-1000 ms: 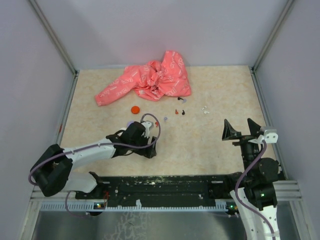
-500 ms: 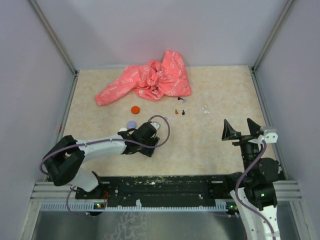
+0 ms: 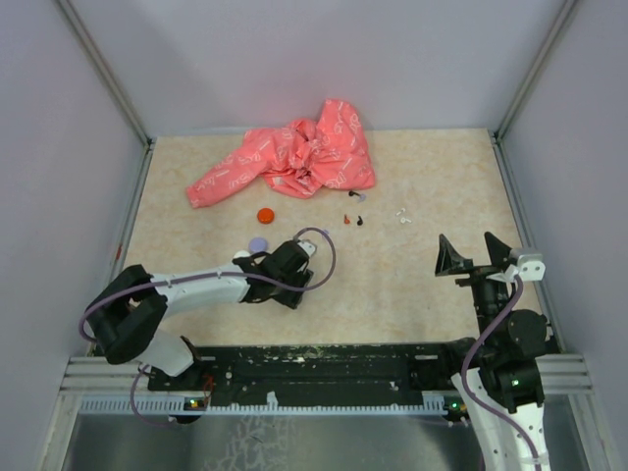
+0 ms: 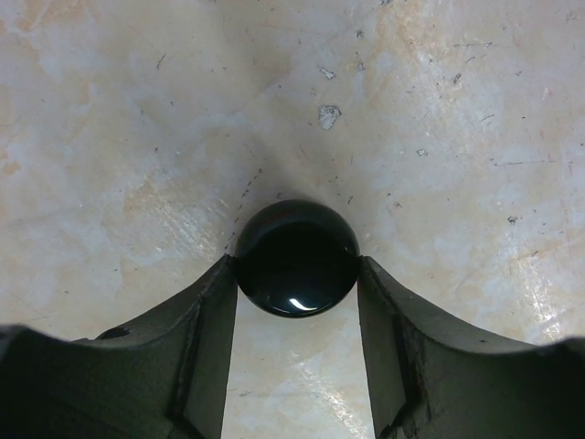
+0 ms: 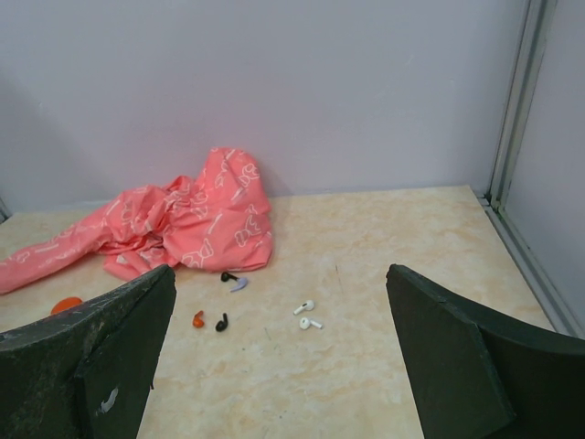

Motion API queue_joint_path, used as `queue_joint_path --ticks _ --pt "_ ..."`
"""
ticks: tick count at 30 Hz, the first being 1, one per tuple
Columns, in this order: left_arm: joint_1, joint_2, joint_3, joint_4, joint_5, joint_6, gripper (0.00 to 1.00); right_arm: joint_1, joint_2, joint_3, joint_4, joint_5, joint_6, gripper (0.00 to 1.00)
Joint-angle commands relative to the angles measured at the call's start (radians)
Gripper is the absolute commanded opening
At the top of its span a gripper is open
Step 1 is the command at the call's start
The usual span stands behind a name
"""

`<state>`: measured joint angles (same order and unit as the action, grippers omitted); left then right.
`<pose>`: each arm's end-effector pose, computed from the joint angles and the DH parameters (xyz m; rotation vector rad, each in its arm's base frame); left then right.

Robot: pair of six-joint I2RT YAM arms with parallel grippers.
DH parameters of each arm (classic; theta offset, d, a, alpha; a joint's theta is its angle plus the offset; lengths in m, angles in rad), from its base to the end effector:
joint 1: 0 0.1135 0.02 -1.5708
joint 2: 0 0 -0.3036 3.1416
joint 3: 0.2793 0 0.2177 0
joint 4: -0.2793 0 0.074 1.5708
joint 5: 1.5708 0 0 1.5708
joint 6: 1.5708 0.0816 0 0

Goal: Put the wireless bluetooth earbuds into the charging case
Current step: Pick up the charging case at the center of the board.

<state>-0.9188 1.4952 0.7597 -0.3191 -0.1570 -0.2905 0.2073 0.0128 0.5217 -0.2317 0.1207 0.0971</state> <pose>0.1732 -0.2059 0.1859 0.7582 2.5096 -0.2237 0.0206 -0.0057 0.3142 0.0321 1.2974 0.1825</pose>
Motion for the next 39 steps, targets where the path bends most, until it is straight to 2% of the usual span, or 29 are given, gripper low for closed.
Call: queue_joint_path --ticks 1,9,15,24,31,34,39 --pt "-0.012 0.005 0.020 -0.016 -0.001 0.005 0.47 0.009 -0.012 0.006 0.034 -0.026 -0.006 0.98" --pt "-0.015 -0.054 0.001 0.107 -0.031 0.065 0.38 0.009 0.146 0.093 -0.004 -0.262 0.029 0.98" --pt "-0.015 -0.144 -0.081 0.293 -0.082 0.140 0.35 0.008 0.298 0.103 0.017 -0.407 0.138 0.98" --pt "-0.014 -0.297 -0.196 0.556 -0.099 0.300 0.36 0.008 0.595 0.092 0.118 -0.561 0.258 0.98" --pt "-0.015 -0.353 -0.230 0.667 -0.053 0.395 0.37 0.011 0.786 0.139 0.186 -0.688 0.331 0.96" --pt "-0.015 -0.363 -0.247 0.723 -0.047 0.431 0.37 0.042 0.855 0.140 0.250 -0.728 0.371 0.91" --pt "-0.014 -0.365 -0.248 0.759 -0.003 0.474 0.38 0.210 0.943 0.135 0.361 -0.656 0.384 0.88"
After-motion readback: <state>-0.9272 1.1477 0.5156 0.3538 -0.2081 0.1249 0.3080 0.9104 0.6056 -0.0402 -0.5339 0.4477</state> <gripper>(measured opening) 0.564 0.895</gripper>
